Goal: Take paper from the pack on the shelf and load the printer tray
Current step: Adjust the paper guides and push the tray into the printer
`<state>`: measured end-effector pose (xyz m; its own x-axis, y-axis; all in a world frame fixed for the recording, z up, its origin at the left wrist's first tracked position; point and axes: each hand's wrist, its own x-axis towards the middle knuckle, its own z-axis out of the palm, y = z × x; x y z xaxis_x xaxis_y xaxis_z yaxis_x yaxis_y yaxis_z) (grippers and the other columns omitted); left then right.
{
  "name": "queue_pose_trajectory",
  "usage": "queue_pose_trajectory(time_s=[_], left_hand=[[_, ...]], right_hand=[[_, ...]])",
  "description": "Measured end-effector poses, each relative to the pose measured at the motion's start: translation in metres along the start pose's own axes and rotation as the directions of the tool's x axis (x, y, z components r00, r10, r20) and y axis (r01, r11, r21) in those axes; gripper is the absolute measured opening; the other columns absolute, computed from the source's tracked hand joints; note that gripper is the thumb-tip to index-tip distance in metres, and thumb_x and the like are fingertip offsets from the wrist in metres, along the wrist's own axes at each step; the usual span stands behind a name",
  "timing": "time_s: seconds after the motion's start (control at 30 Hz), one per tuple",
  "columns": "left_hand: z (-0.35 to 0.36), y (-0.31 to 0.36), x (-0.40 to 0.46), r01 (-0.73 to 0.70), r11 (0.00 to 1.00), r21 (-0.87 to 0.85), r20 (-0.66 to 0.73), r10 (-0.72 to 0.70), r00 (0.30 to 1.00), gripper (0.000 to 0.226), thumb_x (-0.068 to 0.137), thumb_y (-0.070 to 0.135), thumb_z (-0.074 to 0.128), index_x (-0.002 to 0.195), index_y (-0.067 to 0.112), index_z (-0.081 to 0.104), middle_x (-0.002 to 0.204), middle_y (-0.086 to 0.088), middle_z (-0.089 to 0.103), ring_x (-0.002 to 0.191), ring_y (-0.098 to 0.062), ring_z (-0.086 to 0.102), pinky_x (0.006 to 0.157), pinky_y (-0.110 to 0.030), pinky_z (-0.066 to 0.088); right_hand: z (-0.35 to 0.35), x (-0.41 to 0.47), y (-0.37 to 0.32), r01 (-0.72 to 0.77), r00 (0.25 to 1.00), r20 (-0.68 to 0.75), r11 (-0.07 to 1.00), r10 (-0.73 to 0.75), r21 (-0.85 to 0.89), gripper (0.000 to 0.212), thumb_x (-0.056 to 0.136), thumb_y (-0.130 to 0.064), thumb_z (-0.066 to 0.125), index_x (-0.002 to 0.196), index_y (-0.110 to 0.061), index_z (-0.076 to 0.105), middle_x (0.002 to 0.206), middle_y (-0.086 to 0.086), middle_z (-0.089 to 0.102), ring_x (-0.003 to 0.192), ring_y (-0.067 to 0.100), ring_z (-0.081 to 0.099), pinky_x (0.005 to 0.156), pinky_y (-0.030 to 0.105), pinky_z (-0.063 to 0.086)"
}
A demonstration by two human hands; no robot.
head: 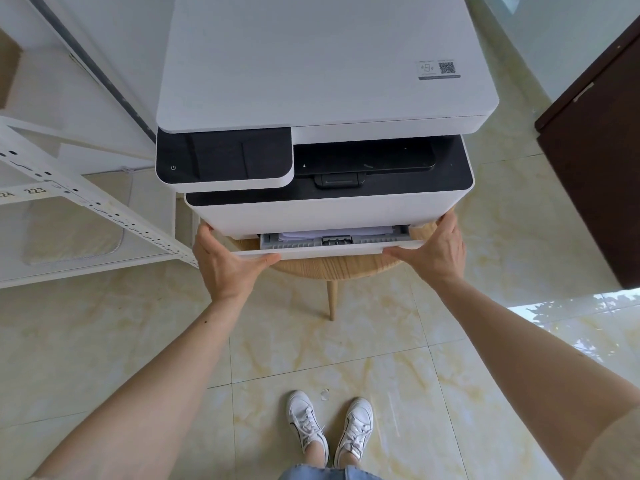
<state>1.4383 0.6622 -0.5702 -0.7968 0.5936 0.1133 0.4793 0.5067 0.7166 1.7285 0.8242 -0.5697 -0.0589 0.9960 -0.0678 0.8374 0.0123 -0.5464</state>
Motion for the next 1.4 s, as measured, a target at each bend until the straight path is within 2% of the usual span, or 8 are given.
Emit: queue_pose_trajectory(time_s=[0.13, 0.27, 0.47, 0.63, 0.77, 1.03, 1.27, 1.4], left_hand=[[0.004, -0.009, 0.007, -0.038, 0.998, -0.049, 0.004, 0.038, 0.999, 0.115, 0.036, 0.049, 0.093, 0.127, 0.009, 0.035, 0.123, -0.011, 0.043, 0.113, -0.023, 0.044, 0.093, -0.029, 0.042], [0.004, -0.021, 0.013, 0.020, 0.976, -0.216, 0.108, 0.003, 0.994, 0.105, 0.037, 0.051, 0.091, 0.122, 0.020, 0.038, 0.122, 0.002, 0.050, 0.111, -0.010, 0.049, 0.092, -0.020, 0.042], [0.005, -0.030, 0.015, 0.069, 0.967, -0.244, 0.144, -0.034, 0.989, 0.103, 0.038, 0.058, 0.089, 0.123, 0.028, 0.039, 0.121, 0.009, 0.057, 0.112, -0.003, 0.052, 0.086, -0.001, 0.036], [0.007, -0.029, 0.018, 0.047, 0.980, -0.195, 0.082, -0.032, 0.996, 0.097, 0.037, 0.060, 0.089, 0.113, 0.022, 0.041, 0.110, 0.001, 0.058, 0.101, -0.015, 0.053, 0.085, -0.022, 0.045], [0.015, -0.017, 0.024, 0.085, 0.972, -0.219, -0.044, -0.097, 0.994, 0.097, 0.035, 0.054, 0.091, 0.108, 0.013, 0.043, 0.106, -0.004, 0.061, 0.095, -0.020, 0.060, 0.081, -0.037, 0.054], [0.022, -0.018, 0.030, 0.074, 0.968, -0.238, -0.084, -0.096, 0.992, 0.100, 0.031, 0.056, 0.091, 0.109, 0.014, 0.044, 0.110, -0.003, 0.062, 0.096, -0.016, 0.061, 0.079, -0.025, 0.051], [0.016, -0.012, 0.031, 0.080, 0.976, -0.205, -0.061, -0.094, 0.994, 0.097, 0.031, 0.059, 0.090, 0.108, 0.022, 0.044, 0.109, 0.005, 0.061, 0.094, -0.008, 0.058, 0.074, -0.018, 0.046], [0.013, -0.008, 0.031, 0.103, 0.981, -0.162, -0.042, -0.111, 0.993, 0.100, 0.031, 0.057, 0.090, 0.111, 0.017, 0.045, 0.111, 0.002, 0.062, 0.098, -0.011, 0.057, 0.077, -0.022, 0.047]], right_hand=[[0.003, 0.006, 0.007, 0.055, 0.999, 0.000, 0.997, -0.055, 0.062, 0.112, 0.040, -0.060, 0.088, 0.127, -0.019, 0.030, 0.123, 0.006, 0.051, 0.109, 0.026, 0.051, 0.091, 0.046, 0.049], [0.006, 0.007, 0.013, 0.072, 0.994, 0.063, 0.971, -0.088, 0.227, 0.111, 0.046, -0.047, 0.092, 0.132, -0.026, 0.024, 0.126, -0.001, 0.053, 0.100, 0.014, 0.049, 0.077, 0.029, 0.045], [0.009, 0.010, 0.016, 0.055, 0.996, 0.055, 0.949, -0.076, 0.310, 0.102, 0.043, -0.044, 0.093, 0.120, -0.031, 0.028, 0.107, -0.014, 0.053, 0.093, 0.011, 0.054, 0.068, 0.019, 0.044], [0.011, 0.011, 0.015, 0.054, 0.998, 0.008, 0.939, -0.060, 0.341, 0.106, 0.041, -0.048, 0.092, 0.124, -0.028, 0.030, 0.092, -0.030, 0.049, 0.082, -0.001, 0.055, 0.060, 0.007, 0.037], [0.017, 0.015, 0.003, -0.032, 0.995, -0.069, 0.895, 0.070, 0.445, 0.110, 0.034, -0.053, 0.090, 0.124, -0.028, 0.033, 0.094, -0.031, 0.048, 0.086, -0.003, 0.052, 0.060, 0.011, 0.036], [0.023, 0.022, 0.003, -0.056, 0.984, -0.122, 0.883, 0.127, 0.465, 0.108, 0.029, -0.056, 0.090, 0.119, -0.032, 0.035, 0.093, -0.042, 0.047, 0.090, -0.024, 0.044, 0.061, 0.013, 0.037], [0.019, 0.021, -0.002, -0.082, 0.986, -0.097, 0.903, 0.134, 0.422, 0.111, 0.030, -0.055, 0.088, 0.123, -0.032, 0.032, 0.093, -0.037, 0.047, 0.086, 0.001, 0.050, 0.066, 0.024, 0.044], [0.016, 0.019, -0.005, -0.089, 0.989, -0.070, 0.911, 0.128, 0.403, 0.110, 0.033, -0.053, 0.089, 0.124, -0.032, 0.031, 0.091, -0.035, 0.047, 0.085, 0.001, 0.052, 0.064, 0.025, 0.043]])
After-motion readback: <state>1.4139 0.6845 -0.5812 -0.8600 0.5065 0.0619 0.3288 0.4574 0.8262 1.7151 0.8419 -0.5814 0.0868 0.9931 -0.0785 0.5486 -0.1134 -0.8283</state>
